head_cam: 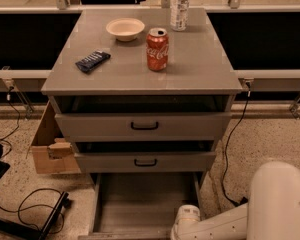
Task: Open bottom drawer
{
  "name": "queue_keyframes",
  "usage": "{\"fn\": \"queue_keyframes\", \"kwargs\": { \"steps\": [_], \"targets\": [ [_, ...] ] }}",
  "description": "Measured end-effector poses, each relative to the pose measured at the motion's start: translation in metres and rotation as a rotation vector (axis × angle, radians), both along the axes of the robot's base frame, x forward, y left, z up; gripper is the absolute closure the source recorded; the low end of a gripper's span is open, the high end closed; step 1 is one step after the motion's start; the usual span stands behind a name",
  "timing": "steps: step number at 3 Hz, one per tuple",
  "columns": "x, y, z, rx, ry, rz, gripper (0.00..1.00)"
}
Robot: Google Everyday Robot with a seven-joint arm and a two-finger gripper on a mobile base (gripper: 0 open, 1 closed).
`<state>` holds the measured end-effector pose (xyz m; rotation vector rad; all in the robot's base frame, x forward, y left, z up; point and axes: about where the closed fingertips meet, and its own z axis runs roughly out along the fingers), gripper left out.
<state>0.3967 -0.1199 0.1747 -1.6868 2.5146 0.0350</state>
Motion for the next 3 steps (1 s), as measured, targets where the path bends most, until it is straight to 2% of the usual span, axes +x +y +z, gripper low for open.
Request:
{"fn": "queue_keyframes", "kwargs": {
  "steps": [3],
  "targets": [
    [0.0000,0.0000,0.0000,0.000,0.000,0.000,0.13]
  ]
}}
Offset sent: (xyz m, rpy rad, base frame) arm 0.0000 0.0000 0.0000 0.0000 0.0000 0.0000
